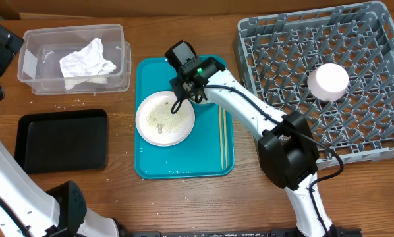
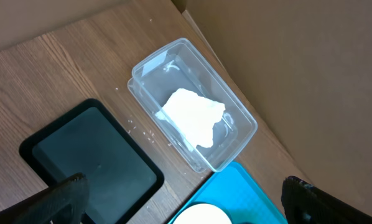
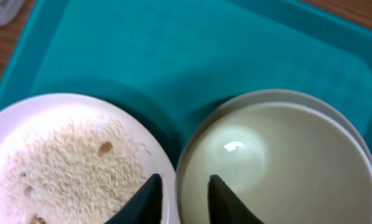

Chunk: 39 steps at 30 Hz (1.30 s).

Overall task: Sort waste into correct bins and load items into the dishwasher
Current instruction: 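Move the right gripper to the tray and grasp the white cup, then carry the cup to the rack's back edge and set it down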

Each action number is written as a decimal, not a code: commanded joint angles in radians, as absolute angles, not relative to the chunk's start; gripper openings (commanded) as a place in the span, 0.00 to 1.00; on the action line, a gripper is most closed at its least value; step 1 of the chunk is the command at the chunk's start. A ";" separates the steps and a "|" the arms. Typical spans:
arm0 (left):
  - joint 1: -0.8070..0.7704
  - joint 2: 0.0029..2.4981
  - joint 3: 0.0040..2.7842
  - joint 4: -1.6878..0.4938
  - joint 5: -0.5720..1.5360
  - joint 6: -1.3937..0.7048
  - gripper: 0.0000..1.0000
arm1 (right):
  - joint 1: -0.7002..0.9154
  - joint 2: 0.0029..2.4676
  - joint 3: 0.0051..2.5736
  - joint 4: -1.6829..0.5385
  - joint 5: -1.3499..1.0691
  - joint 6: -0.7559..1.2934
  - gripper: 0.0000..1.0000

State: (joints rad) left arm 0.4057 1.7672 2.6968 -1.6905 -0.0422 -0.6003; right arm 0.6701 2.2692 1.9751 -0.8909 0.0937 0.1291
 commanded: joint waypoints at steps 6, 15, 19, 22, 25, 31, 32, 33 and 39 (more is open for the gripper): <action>0.404 1.746 2.697 -1.689 -0.052 -0.606 1.00 | 0.667 2.273 2.024 -0.946 0.065 0.145 0.04; 0.404 1.746 2.697 -1.689 -0.052 -0.606 1.00 | 0.570 2.246 2.404 -1.211 0.051 0.222 0.04; 0.404 1.746 2.697 -1.689 -0.052 -0.606 1.00 | 0.401 2.240 2.577 -1.356 -0.033 0.263 0.04; 0.404 1.746 2.697 -1.689 -0.052 -0.606 1.00 | 0.242 2.240 2.622 -1.424 -0.184 0.263 0.04; 0.404 1.746 2.697 -1.689 -0.052 -0.606 1.00 | 0.046 2.243 2.611 -1.443 -0.429 0.229 0.04; 0.404 1.746 2.697 -1.689 -0.052 -0.606 1.00 | -0.160 2.259 2.555 -1.377 -0.810 0.094 0.04; 0.404 1.746 2.697 -1.689 -0.052 -0.606 1.00 | -0.181 2.263 2.535 -1.355 -0.881 0.073 0.04; 0.404 1.746 2.697 -1.689 -0.052 -0.606 1.00 | -0.201 2.270 2.515 -1.328 -0.968 0.053 0.04; 0.404 1.746 2.697 -1.689 -0.052 -0.606 1.00 | -0.266 2.357 2.386 -0.977 -1.374 0.208 0.04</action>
State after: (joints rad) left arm 0.4057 1.7672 2.6968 -1.6909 -0.0422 -0.6003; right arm -0.2497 2.2932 2.4401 -1.0748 -1.0508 0.1169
